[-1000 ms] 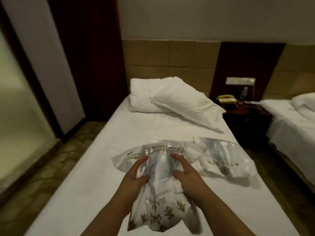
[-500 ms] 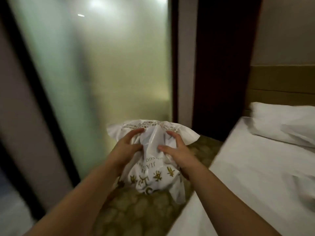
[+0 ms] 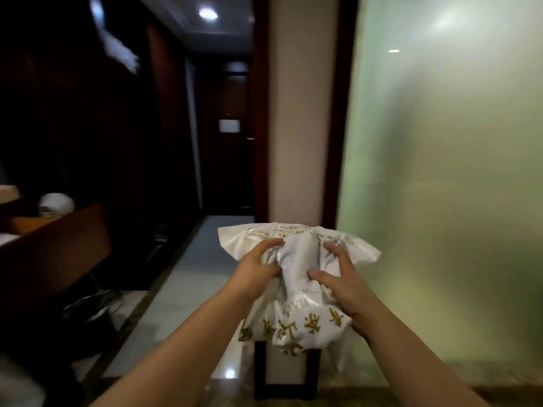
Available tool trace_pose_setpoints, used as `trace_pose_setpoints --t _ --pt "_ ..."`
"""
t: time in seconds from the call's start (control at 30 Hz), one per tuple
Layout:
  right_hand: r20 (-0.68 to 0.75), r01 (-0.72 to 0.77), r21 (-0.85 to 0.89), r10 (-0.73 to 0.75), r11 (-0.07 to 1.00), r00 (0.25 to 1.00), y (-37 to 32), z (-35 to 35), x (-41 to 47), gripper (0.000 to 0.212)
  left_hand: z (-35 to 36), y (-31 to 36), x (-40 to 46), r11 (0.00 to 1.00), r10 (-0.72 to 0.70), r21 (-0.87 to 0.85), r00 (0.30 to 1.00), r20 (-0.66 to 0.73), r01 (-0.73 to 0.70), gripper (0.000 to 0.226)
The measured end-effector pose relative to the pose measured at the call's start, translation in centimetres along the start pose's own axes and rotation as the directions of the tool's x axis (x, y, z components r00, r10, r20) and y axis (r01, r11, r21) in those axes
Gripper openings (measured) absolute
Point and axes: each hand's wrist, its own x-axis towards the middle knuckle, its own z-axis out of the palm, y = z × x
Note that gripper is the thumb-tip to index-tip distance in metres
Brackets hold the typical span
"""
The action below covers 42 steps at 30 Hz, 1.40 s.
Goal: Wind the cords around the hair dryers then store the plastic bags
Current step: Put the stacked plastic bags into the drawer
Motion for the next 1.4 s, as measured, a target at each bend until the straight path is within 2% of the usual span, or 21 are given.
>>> trace_pose_setpoints --t 0.1,0.2,0.37,0.47,0.67,0.83,0.93,1.0,1.1,1.13,1.23,1.3,1.4 --pt "0.157 0.044 -0.004 -0.043 0.999 0.987 -1.4 5.9 4.9 0.067 -5.7 -0.3 1.8 0.998 -0.050 -0.031 0.983 -0.175 0.046 0.046" --pt "0.348 0.025 0.054 -0.042 0.998 0.937 -2.4 12.6 8.1 0.065 -12.0 -0.7 2.3 0.998 -0.053 -0.006 0.936 -0.347 0.055 0.046" --pt "0.553 0.031 0.124 -0.095 0.992 0.828 -3.8 24.6 10.3 0.062 -22.0 -1.6 1.2 0.993 -0.058 0.049 0.820 -0.570 0.104 0.048" --pt "0.626 0.021 0.164 -0.120 0.986 0.771 -4.2 31.4 10.6 0.063 -27.6 -2.6 0.4 0.990 -0.083 0.035 0.759 -0.646 0.137 0.050" --pt "0.684 0.110 0.187 -0.210 0.976 0.698 -6.1 45.9 11.2 0.062 -40.0 -4.4 -0.5 0.989 -0.088 0.010 0.635 -0.767 0.149 0.049" --pt "0.753 0.219 0.191 -0.286 0.957 0.592 -9.6 58.1 11.9 0.059 -49.9 -4.9 -1.7 0.992 -0.086 -0.031 0.482 -0.872 0.120 0.046" --pt "0.844 0.273 0.150 -0.267 0.950 0.466 -11.1 63.8 12.1 0.057 -53.9 -6.6 -2.5 0.992 -0.111 -0.083 0.363 -0.925 0.092 0.047" --pt "0.911 0.347 0.107 -0.232 0.932 0.342 -11.8 67.8 12.4 0.057 -56.0 -7.8 -3.2 0.988 -0.149 -0.137 0.247 -0.957 0.065 0.044" --pt "0.986 0.481 0.054 -0.123 0.875 0.112 -12.1 73.9 12.1 0.053 -57.9 -10.1 -4.7 0.964 -0.265 -0.261 0.103 -0.959 0.050 0.039" --pt "0.997 0.535 0.059 -0.077 0.843 0.012 -11.9 76.1 11.7 0.052 -58.2 -10.8 -5.4 0.953 -0.301 -0.299 0.063 -0.951 0.043 0.042" --pt "0.967 0.626 0.144 0.025 0.767 -0.253 -10.7 81.2 10.2 0.050 -58.6 -12.4 -7.2 0.911 -0.411 -0.410 -0.001 -0.912 0.051 0.054" --pt "0.909 0.604 0.218 0.067 0.767 -0.412 -9.8 84.3 8.7 0.049 -58.6 -12.9 -8.2 0.874 -0.466 -0.467 -0.041 -0.884 0.134 0.061" --pt "0.788 0.514 0.271 0.119 0.813 -0.604 -8.8 87.8 5.9 0.054 -58.3 -13.7 -9.6 0.793 -0.549 -0.557 -0.107 -0.829 0.248 0.077"
